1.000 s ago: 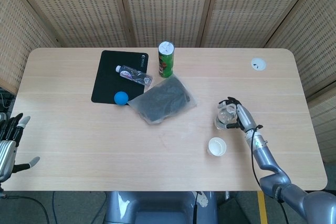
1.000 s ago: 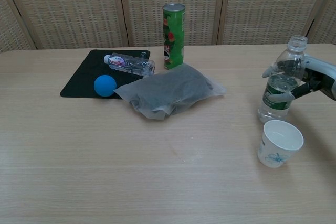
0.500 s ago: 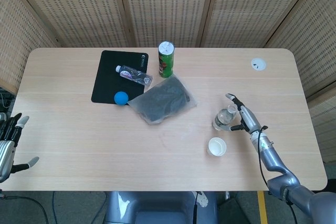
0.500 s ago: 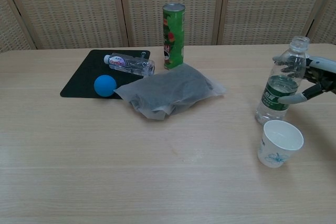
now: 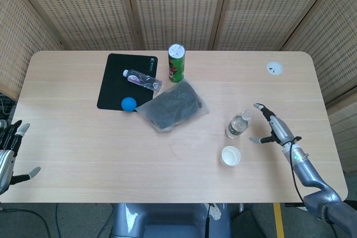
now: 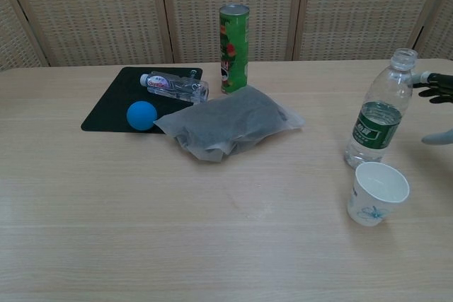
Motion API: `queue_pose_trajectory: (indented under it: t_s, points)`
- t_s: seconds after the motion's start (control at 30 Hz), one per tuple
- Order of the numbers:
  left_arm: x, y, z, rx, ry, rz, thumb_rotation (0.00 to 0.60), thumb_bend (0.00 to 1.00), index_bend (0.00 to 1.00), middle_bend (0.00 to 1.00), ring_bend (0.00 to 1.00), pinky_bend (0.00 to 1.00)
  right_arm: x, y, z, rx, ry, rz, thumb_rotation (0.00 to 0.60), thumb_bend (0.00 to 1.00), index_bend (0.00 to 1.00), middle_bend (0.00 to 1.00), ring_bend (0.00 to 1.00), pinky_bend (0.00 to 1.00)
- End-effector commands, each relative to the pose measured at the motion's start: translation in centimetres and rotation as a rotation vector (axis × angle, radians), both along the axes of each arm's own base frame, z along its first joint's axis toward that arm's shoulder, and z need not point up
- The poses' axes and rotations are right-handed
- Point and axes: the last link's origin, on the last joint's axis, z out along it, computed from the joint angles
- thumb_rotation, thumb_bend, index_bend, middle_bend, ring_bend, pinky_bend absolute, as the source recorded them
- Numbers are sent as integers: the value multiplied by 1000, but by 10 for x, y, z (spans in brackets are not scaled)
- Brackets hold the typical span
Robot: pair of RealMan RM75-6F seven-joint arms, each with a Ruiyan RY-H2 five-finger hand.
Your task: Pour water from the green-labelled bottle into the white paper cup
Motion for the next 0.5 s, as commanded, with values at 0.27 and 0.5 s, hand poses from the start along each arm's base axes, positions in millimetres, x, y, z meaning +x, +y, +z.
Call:
queue_pose_trajectory:
  t_s: [0.27,0.5]
  points:
    - [3,-10,6,13,-19,-30,600,124,0,0,0,0,-31,64,102,-314,497,177,600,0,0,0,0,0]
    - [4,-13,9,14,-27,-41,600,124,0,0,0,0,-5,101,112,-474,590,267,600,0,0,0,0,0]
